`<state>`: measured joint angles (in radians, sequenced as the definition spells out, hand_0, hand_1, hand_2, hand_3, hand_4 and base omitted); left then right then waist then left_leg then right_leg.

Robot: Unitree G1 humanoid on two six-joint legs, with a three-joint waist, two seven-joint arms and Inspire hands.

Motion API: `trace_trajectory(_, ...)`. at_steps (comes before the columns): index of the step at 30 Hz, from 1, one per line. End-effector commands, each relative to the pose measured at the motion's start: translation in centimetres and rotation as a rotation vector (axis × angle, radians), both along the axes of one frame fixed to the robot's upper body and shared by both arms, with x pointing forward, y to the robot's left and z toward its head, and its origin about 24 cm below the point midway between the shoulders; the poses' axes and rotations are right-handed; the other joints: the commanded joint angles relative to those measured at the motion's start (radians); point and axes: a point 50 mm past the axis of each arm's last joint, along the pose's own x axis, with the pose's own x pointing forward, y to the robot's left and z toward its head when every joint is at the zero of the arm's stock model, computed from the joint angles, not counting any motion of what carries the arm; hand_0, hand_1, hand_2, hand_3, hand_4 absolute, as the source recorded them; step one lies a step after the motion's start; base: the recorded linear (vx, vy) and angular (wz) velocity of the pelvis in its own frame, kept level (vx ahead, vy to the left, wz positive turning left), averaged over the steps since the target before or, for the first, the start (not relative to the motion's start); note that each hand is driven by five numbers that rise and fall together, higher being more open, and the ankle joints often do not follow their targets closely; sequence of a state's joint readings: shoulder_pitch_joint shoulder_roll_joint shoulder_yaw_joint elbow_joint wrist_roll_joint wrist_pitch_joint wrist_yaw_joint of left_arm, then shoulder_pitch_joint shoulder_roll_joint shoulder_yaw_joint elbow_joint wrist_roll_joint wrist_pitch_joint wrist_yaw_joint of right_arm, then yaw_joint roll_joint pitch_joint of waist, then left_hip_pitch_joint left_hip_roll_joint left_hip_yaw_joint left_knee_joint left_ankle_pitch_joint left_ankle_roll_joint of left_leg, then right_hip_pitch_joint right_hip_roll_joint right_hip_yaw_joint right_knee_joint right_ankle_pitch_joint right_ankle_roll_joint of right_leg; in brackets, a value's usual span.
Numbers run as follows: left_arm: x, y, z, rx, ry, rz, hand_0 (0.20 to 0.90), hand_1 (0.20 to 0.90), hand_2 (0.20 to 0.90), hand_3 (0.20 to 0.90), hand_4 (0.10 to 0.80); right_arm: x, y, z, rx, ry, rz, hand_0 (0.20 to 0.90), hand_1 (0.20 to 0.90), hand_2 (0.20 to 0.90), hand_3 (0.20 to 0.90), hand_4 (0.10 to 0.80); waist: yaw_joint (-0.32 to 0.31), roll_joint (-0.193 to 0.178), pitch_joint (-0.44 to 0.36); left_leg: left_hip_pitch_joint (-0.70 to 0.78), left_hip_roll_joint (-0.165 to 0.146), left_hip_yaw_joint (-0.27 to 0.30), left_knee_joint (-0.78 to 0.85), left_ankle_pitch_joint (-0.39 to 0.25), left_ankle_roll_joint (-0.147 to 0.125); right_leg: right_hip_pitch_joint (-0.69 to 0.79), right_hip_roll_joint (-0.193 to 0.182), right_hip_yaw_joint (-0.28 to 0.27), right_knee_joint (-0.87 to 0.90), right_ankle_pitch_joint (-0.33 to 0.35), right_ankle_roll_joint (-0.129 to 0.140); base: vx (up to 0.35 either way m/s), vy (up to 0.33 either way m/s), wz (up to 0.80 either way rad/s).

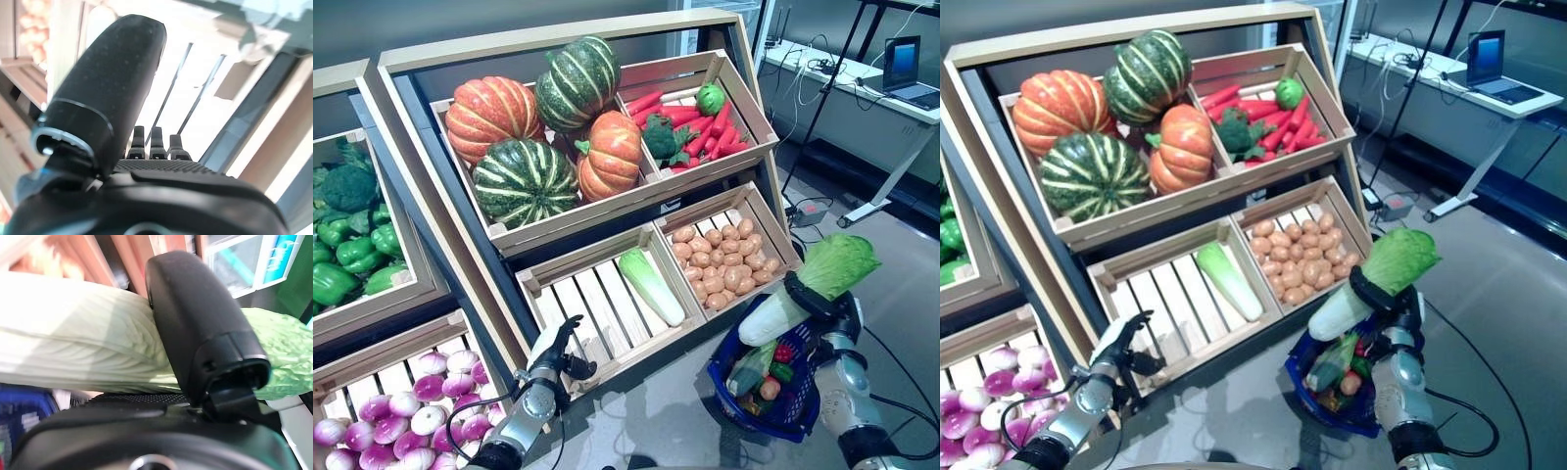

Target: Put vegetables into the basket

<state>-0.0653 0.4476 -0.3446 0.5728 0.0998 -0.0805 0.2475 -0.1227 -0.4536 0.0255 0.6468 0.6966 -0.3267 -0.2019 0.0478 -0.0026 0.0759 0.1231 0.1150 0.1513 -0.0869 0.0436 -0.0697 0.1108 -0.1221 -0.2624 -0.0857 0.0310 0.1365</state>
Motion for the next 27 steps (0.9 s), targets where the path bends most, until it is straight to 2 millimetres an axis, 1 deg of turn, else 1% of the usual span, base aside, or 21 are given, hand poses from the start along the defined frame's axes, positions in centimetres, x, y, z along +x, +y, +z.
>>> trace_trajectory(1, 5.9, -0.8, 7.7, -0.046, -0.383, -0.089, 0.9, 0.9, 0.9, 0.9, 0.8, 5.5, -2.6, 10.0, -0.284, -0.284, -0.112, 0.3, 0.3, 0.3, 0.3, 0.4, 0.025, -0.014, 0.073, -0.114, 0.003, -0.039, 0.183, -0.04, -0.023, -0.082, -0.076, 0.013, 0.173, -0.007, -0.031, -0.305, -0.024, 0.0)
trace_trajectory(2, 7.0, -1.3, 9.6, -0.064, -0.462, -0.106, 0.9, 0.9, 0.9, 0.9, 0.8, 6.3, -3.1, 11.4, -0.318, -0.289, -0.153, 0.3, 0.3, 0.3, 0.3, 0.4, 0.028, -0.013, 0.118, -0.169, 0.001, -0.051, 0.24, -0.052, -0.027, -0.128, -0.081, 0.014, 0.222, -0.018, -0.034, -0.387, -0.029, 0.0)
trace_trajectory(4, 8.5, -1.9, 12.4, -0.08, -0.582, -0.139, 0.9, 0.9, 0.9, 0.9, 0.8, 7.4, -4.0, 13.1, -0.358, -0.286, -0.205, 0.3, 0.3, 0.3, 0.3, 0.4, 0.03, -0.011, 0.196, -0.273, 0.001, -0.062, 0.355, -0.08, -0.023, -0.231, -0.095, 0.015, 0.348, -0.047, -0.042, -0.401, 0.004, 0.06)
trace_trajectory(6, 9.1, -2.3, 14.0, -0.086, -0.645, -0.16, 0.9, 0.9, 0.9, 0.9, 0.8, 7.9, -4.5, 14.2, -0.365, -0.293, -0.233, 0.3, 0.3, 0.3, 0.3, 0.4, 0.029, -0.009, 0.234, -0.358, 0.002, -0.071, 0.444, -0.107, -0.021, -0.313, -0.109, 0.02, 0.442, -0.074, -0.047, -0.248, 0.021, 0.02)
trace_trajectory(8, 9.5, -2.9, 15.7, -0.097, -0.719, -0.189, 0.9, 0.9, 0.9, 0.9, 0.8, 8.2, -5.0, 15.4, -0.394, -0.289, -0.263, 0.3, 0.3, 0.3, 0.3, 0.4, 0.03, -0.001, 0.274, -0.448, 0.0, -0.08, 0.537, -0.139, -0.012, -0.399, -0.131, 0.025, 0.549, -0.108, -0.056, -0.184, 0.029, 0.02)
trace_trajectory(10, 9.7, -3.2, 16.6, -0.109, -0.754, -0.199, 0.9, 0.9, 0.9, 0.9, 0.8, 8.4, -5.1, 16.0, -0.389, -0.299, -0.276, 0.3, 0.3, 0.3, 0.3, 0.4, 0.03, 0.004, 0.289, -0.501, -0.004, -0.087, 0.583, -0.155, -0.007, -0.452, -0.145, 0.031, 0.603, -0.122, -0.057, -0.156, 0.022, 0.03)
trace_trajectory(11, 9.9, -3.5, 17.5, -0.124, -0.786, -0.209, 0.9, 0.9, 0.9, 0.9, 0.8, 8.6, -5.4, 16.5, -0.371, -0.314, -0.297, 0.3, 0.3, 0.3, 0.3, 0.4, 0.031, 0.013, 0.311, -0.545, -0.008, -0.085, 0.627, -0.168, 0.0, -0.5, -0.157, 0.031, 0.665, -0.137, -0.061, -0.162, 0.018, 0.02)
trace_trajectory(12, 10.0, -3.7, 17.9, -0.13, -0.804, -0.214, 0.9, 0.9, 0.9, 0.9, 0.8, 8.6, -5.5, 16.9, -0.365, -0.32, -0.308, 0.3, 0.3, 0.3, 0.3, 0.4, 0.031, 0.015, 0.316, -0.576, -0.011, -0.086, 0.658, -0.179, 0.003, -0.535, -0.165, 0.037, 0.704, -0.15, -0.061, -0.162, 0.013, 0.02)
trace_trajectory(14, 10.1, -4.0, 18.9, -0.137, -0.849, -0.23, 0.9, 0.9, 0.9, 0.9, 0.8, 8.8, -5.7, 17.5, -0.354, -0.33, -0.323, 0.3, 0.3, 0.3, 0.3, 0.4, 0.03, 0.022, 0.334, -0.632, -0.015, -0.085, 0.725, -0.212, 0.011, -0.597, -0.179, 0.048, 0.784, -0.181, -0.061, -0.141, -0.001, 0.08)
trace_trajectory(15, 10.3, -4.3, 19.8, -0.136, -0.883, -0.241, 0.9, 0.9, 0.9, 0.9, 0.8, 9.0, -5.8, 18.0, -0.344, -0.345, -0.33, 0.3, 0.3, 0.3, 0.3, 0.4, 0.029, 0.028, 0.35, -0.671, -0.016, -0.088, 0.77, -0.227, 0.014, -0.639, -0.188, 0.053, 0.834, -0.194, -0.064, -0.16, -0.005, 0.15)
trace_trajectory(17, 10.4, -4.4, 20.7, -0.136, -0.922, -0.251, 0.9, 0.9, 0.9, 0.9, 0.8, 9.3, -5.8, 18.8, -0.324, -0.371, -0.334, 0.3, 0.3, 0.3, 0.3, 0.4, 0.027, 0.037, 0.36, -0.716, -0.019, -0.089, 0.823, -0.251, 0.02, -0.69, -0.197, 0.06, 0.891, -0.214, -0.068, -0.146, 0.004, 0.13)
trace_trajectory(19, 10.5, -4.5, 22.1, -0.136, -0.977, -0.259, 0.9, 0.9, 0.9, 0.9, 0.8, 9.6, -5.8, 19.9, -0.294, -0.414, -0.328, 0.3, 0.3, 0.3, 0.3, 0.4, 0.023, 0.049, 0.375, -0.774, -0.021, -0.09, 0.909, -0.287, 0.02, -0.751, -0.211, 0.068, 0.965, -0.24, -0.075, -0.127, 0.012, 0.04)
trace_trajectory(22, 10.8, -4.6, 23.5, -0.13, -1.026, -0.263, 0.9, 0.9, 0.9, 0.9, 0.8, 10.0, -5.7, 20.7, -0.293, -0.422, -0.32, 0.3, 0.3, 0.3, 0.3, 0.4, 0.016, 0.058, 0.381, -0.828, -0.016, -0.089, 0.979, -0.317, 0.02, -0.815, -0.222, 0.085, 1.036, -0.262, -0.08, -0.07, 0.01, 0.04)
trace_trajectory(23, 10.9, -4.7, 24.0, -0.127, -1.041, -0.264, 0.9, 0.9, 0.9, 0.9, 0.8, 10.1, -5.7, 20.9, -0.288, -0.423, -0.319, 0.3, 0.3, 0.3, 0.3, 0.4, 0.013, 0.062, 0.383, -0.837, -0.014, -0.09, 1.011, -0.346, 0.017, -0.827, -0.222, 0.095, 1.065, -0.288, -0.074, -0.091, 0.007, 0.04)
trace_trajectory(24, 11.0, -4.7, 24.7, -0.124, -1.068, -0.268, 0.9, 0.9, 0.9, 0.9, 0.8, 10.2, -5.8, 21.2, -0.27, -0.427, -0.327, 0.3, 0.3, 0.3, 0.3, 0.4, 0.008, 0.066, 0.391, -0.87, -0.01, -0.088, 1.039, -0.339, 0.022, -0.862, -0.229, 0.1, 1.089, -0.28, -0.086, 0.0, 0.0, 0.0)
trace_trajectory(25, 11.0, -4.8, 25.2, -0.12, -1.085, -0.273, 0.9, 0.9, 0.9, 0.9, 0.8, 10.2, -5.9, 21.2, -0.261, -0.425, -0.328, 0.3, 0.3, 0.3, 0.3, 0.4, 0.007, 0.069, 0.39, -0.875, -0.005, -0.09, 1.071, -0.378, 0.019, -0.873, -0.229, 0.111, 1.12, -0.312, -0.077, -0.082, 0.0, 0.02)
trace_trajectory(27, 11.2, -4.9, 26.1, -0.119, -1.117, -0.283, 0.9, 0.9, 0.9, 0.9, 0.8, 10.3, -6.2, 21.4, -0.249, -0.419, -0.332, 0.575, 0.575, 0.575, 0.575, 0.584, 0.002, 0.072, 0.393, -0.905, 0.0, -0.093, 1.115, -0.392, 0.017, -0.905, -0.233, 0.12, 1.16, -0.327, -0.081, -0.03, -0.008, 0.05)
